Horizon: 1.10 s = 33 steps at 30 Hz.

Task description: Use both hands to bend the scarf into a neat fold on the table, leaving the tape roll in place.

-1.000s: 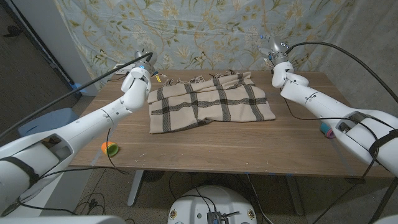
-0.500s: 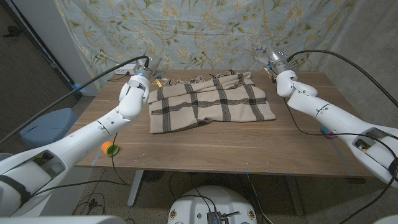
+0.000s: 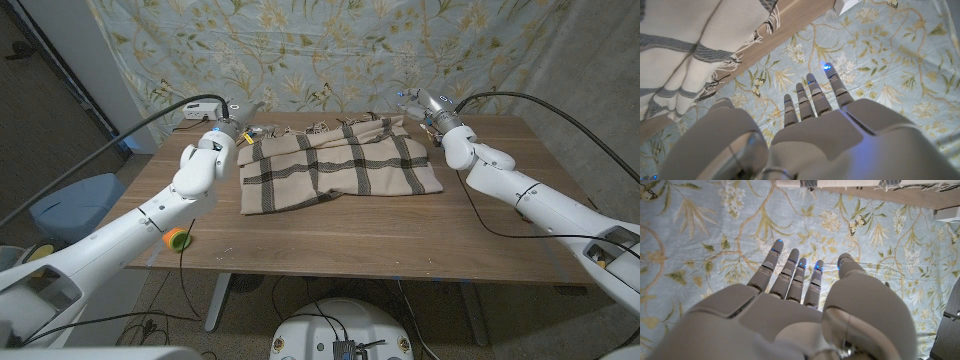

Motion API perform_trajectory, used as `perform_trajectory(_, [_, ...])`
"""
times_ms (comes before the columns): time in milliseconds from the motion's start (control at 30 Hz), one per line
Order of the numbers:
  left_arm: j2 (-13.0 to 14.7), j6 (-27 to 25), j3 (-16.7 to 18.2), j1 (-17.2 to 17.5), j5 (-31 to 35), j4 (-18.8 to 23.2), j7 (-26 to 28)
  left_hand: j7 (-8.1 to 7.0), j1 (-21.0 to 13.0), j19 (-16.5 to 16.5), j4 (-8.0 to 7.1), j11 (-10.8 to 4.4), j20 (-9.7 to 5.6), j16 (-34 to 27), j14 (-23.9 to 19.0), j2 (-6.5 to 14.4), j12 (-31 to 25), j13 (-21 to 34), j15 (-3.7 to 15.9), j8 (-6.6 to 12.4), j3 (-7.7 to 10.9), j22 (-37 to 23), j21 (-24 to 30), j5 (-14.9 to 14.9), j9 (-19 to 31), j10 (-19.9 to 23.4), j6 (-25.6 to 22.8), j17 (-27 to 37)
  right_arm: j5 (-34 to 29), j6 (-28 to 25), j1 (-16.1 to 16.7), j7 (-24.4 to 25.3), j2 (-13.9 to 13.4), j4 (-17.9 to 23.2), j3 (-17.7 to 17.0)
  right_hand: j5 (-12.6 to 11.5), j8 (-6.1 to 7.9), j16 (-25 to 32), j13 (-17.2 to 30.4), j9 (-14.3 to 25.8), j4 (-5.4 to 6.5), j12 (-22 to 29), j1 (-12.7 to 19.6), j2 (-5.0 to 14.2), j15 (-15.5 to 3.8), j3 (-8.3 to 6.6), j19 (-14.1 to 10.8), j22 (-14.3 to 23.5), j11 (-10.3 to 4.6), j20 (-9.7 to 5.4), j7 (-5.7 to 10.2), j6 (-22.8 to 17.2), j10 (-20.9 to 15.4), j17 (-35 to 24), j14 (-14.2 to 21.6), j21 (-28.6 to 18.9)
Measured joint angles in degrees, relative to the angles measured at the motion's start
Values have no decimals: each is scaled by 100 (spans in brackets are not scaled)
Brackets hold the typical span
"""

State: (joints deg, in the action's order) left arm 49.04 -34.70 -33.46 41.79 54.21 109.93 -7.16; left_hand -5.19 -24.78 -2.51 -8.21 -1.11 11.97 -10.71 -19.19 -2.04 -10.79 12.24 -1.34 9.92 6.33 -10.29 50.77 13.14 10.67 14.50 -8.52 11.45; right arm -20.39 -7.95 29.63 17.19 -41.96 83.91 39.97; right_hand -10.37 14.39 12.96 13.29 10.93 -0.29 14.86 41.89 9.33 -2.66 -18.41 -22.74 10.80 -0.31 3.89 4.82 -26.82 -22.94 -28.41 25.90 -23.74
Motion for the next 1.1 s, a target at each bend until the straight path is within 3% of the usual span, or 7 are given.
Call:
perform_trajectory(200, [159,0,156,173,0,257,0,49,81,38,13,78,21,0,155,-81,0,1,-94,0,-79,3,-86,10,0,-134,129,0,-82,9,0,-157,0,0,0,0,-2,0,0,0,101,-28,-172,13,-1,54,2,0,14,2,-31,-31,14,8,-46,0])
perform_trajectory(233, [212,-14,191,220,-894,329,-306,63,81,38,5,78,21,0,194,-82,0,1,-105,0,-114,8,-87,27,0,-134,143,0,-91,9,211,-172,-45,237,-34,0,-2,0,0,0,101,-28,-194,4,-1,54,15,0,23,14,-31,-31,23,20,-45,0])
perform_trajectory(433, [422,-37,238,346,-1118,559,-387,104,150,69,78,160,-8,0,373,-207,0,1,-189,0,-232,17,-225,86,0,-240,327,-24,-182,0,261,-290,-48,281,-37,0,-45,0,0,0,163,-71,-254,3,8,75,23,-1,23,22,-31,-31,23,27,-99,0])
perform_trajectory(467, [467,-86,238,366,-1442,602,-519,125,165,79,81,160,2,0,399,-233,0,1,-215,0,-239,17,-247,90,1,-280,348,-27,-203,-5,331,-317,-49,352,-37,0,-45,0,0,0,163,-72,-277,-15,0,75,35,-1,23,10,-31,-31,23,27,-107,0])
perform_trajectory(1100, [973,-280,4,433,-2071,1034,-1013,215,-173,195,311,215,8,0,812,-576,-1,2,-343,0,-408,17,-508,277,1,-717,769,-53,-357,-78,505,-651,-12,417,64,0,-91,-71,-25,1,185,-111,-371,-21,20,51,127,-1,52,-19,-32,-32,53,107,-209,68])
